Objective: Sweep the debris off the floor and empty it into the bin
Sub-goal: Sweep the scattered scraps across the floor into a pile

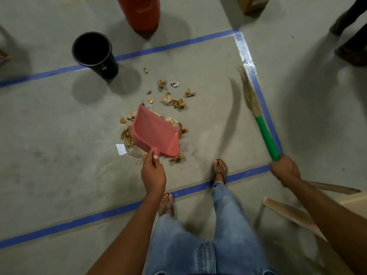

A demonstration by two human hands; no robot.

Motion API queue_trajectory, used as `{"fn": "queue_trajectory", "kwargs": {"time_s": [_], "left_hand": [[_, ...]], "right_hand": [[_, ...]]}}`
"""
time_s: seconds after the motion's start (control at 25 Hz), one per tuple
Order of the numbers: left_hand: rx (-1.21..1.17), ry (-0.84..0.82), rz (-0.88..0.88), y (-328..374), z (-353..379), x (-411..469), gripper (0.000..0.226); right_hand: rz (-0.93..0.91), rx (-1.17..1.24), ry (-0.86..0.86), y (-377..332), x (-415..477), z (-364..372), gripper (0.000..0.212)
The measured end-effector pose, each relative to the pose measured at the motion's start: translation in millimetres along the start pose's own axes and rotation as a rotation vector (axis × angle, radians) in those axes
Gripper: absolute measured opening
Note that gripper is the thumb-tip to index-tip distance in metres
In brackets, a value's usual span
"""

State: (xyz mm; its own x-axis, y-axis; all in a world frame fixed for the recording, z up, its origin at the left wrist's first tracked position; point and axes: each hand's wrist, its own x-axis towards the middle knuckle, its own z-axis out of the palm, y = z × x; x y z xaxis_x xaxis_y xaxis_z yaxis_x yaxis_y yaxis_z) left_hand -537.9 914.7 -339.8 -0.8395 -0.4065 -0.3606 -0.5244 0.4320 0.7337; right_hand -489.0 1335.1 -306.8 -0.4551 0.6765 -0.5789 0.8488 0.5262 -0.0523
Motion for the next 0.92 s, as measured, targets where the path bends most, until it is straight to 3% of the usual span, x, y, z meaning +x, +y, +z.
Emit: {"fn": "queue_trajectory", "kwargs": {"time_s": [0.2, 0.4, 0.52, 0.76, 0.92], "left_hand": [[-0.042, 0.08, -0.102, 33.3, 79.6, -11.4, 0.035], [-0.067, 0.132, -0.188, 73.1, 118.5, -28.8, 0.047], [-0.086, 0.167, -0.213, 78.4, 109.2, -31.8, 0.052], [-0.118, 0.256, -0.271, 90.4, 100.9, -12.8, 0.037], [-0.178, 0.286, -0.315, 106.2, 115.8, 7.0, 0.038]], "right_hand": [[-0.059, -0.183, -0.205, -73.0, 133.8, -34.3, 0.033], [-0.339, -0.267, -0.395, -83.9, 106.2, -35.3, 0.026], [-0.515, -0.375, -0.45, -58.2, 74.5, -55.1, 0.036], [-0.553, -0.506, -0.219, 8.4, 84.5, -141.3, 0.052], [-0.541, -0.455, -0.093, -55.4, 155.9, -168.1, 0.05]]}}
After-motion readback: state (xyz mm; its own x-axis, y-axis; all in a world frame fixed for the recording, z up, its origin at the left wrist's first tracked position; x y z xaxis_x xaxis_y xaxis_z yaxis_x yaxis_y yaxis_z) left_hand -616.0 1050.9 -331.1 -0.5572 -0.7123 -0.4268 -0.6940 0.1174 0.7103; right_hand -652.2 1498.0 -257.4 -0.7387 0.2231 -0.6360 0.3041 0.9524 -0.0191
